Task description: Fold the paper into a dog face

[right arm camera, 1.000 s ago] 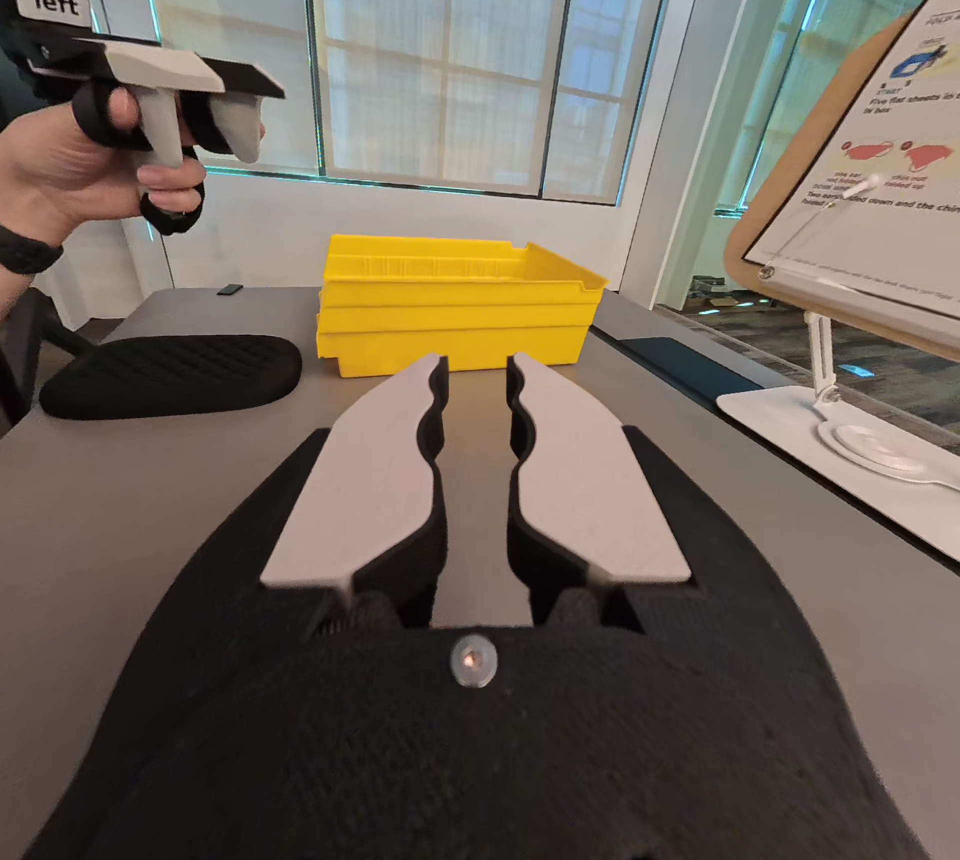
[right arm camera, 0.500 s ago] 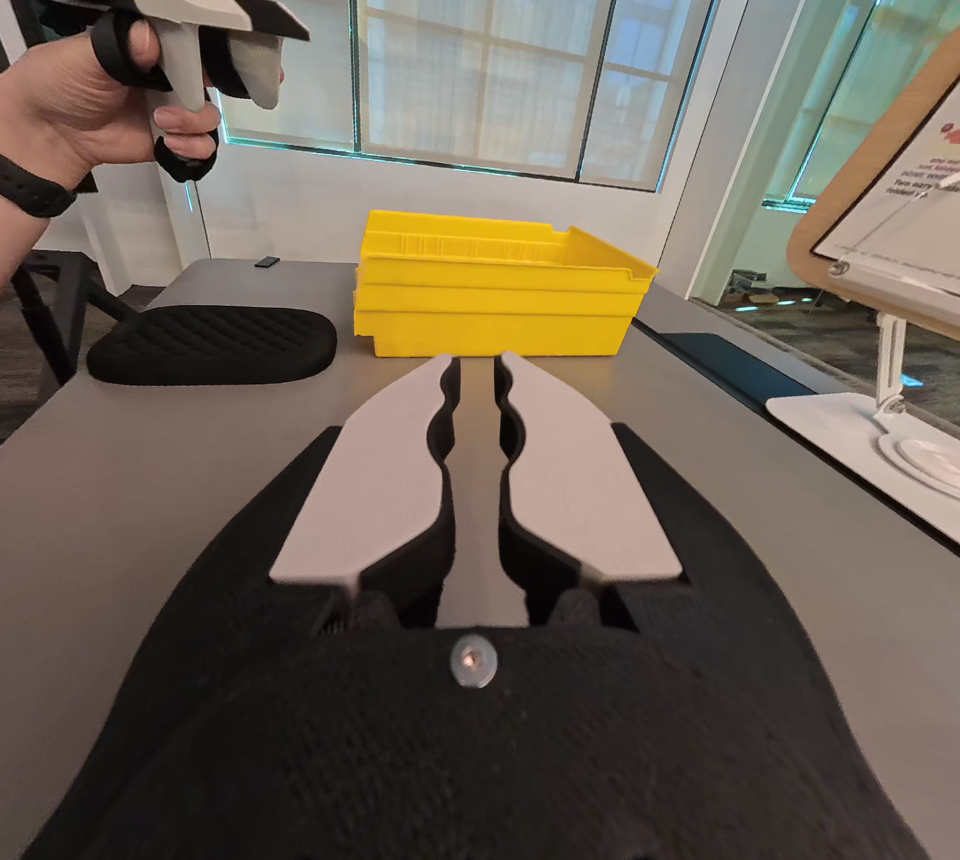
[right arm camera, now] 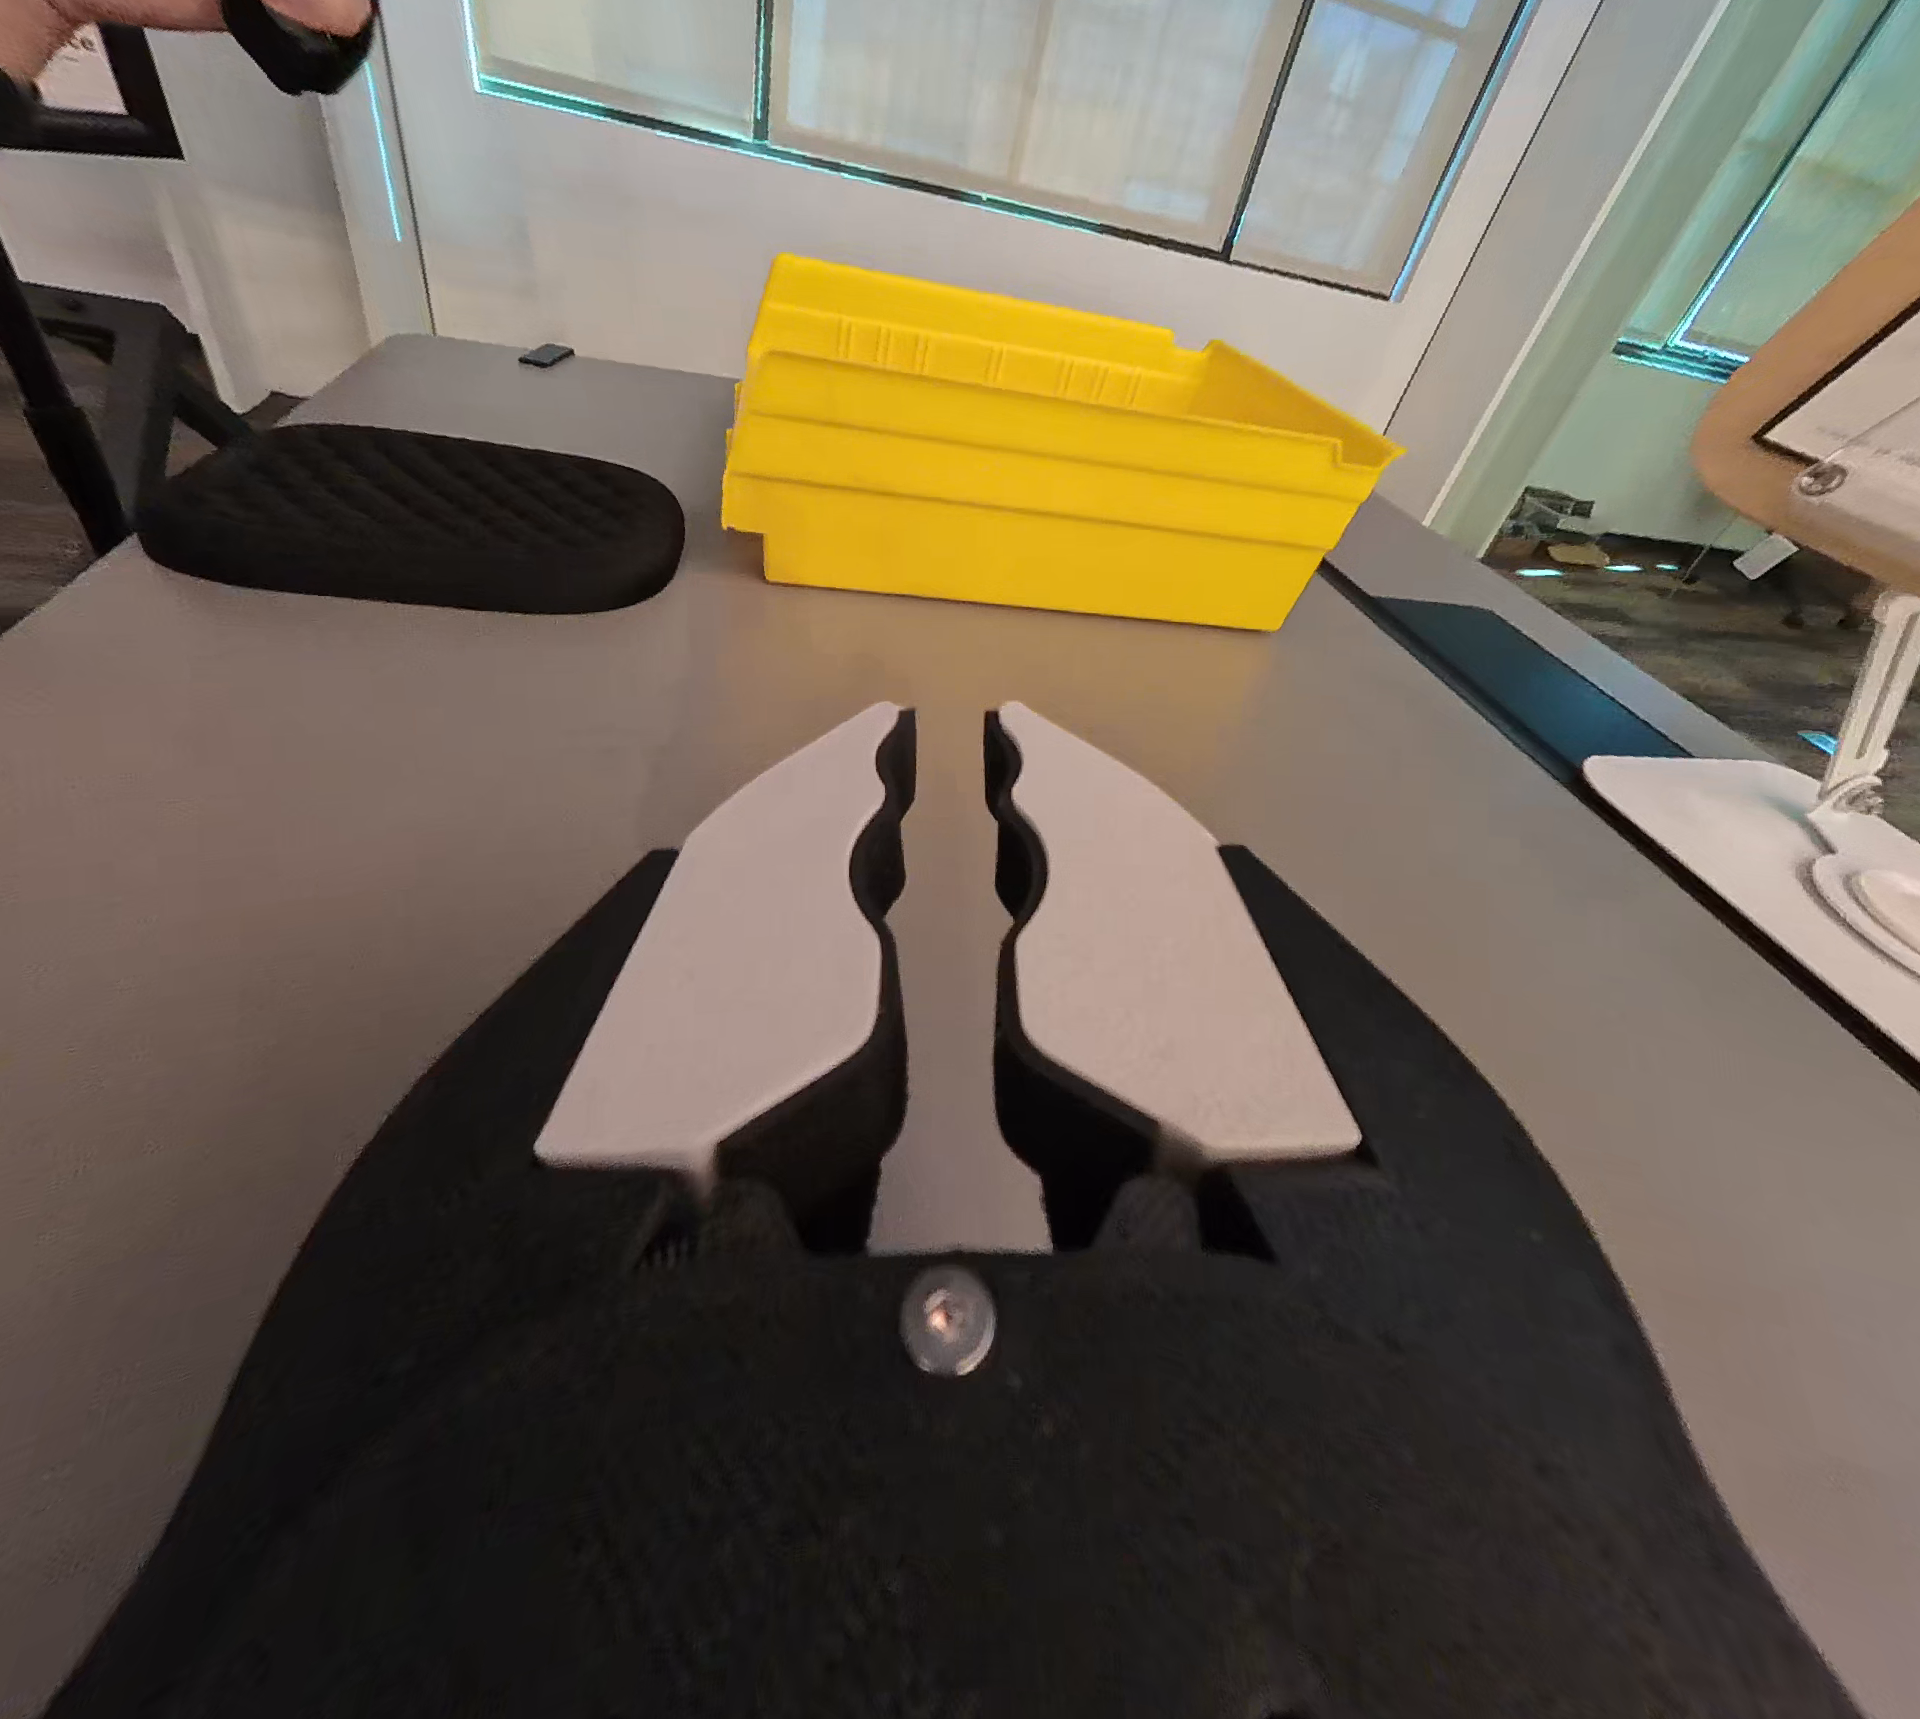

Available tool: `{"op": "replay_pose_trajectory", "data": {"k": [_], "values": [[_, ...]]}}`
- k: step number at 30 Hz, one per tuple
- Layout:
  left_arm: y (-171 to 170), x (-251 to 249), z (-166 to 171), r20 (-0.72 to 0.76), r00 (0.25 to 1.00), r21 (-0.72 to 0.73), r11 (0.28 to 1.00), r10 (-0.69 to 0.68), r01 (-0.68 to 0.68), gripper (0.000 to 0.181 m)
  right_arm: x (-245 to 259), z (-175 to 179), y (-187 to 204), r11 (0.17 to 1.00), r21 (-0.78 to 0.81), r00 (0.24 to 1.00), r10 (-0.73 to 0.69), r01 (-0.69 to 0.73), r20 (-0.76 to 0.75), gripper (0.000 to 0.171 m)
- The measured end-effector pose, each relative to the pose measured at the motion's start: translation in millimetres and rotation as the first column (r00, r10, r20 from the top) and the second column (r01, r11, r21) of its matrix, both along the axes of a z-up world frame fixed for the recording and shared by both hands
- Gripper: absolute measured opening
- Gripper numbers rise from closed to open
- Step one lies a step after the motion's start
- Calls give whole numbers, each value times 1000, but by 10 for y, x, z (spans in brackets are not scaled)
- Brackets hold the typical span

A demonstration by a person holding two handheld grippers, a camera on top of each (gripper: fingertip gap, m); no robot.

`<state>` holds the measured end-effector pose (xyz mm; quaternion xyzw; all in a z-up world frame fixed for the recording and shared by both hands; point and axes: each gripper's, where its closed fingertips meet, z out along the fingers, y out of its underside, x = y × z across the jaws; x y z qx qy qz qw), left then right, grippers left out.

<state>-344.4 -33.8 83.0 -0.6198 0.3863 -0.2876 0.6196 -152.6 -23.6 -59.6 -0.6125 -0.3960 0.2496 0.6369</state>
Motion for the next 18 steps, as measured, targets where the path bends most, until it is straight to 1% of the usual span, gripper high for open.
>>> {"op": "replay_pose_trajectory", "data": {"k": [18], "values": [[34, 79, -29, -17, 1000, -9, 1000, -3, 3, 38, 51, -15, 47, 1000, -23, 1000, -21, 21, -10, 13]]}}
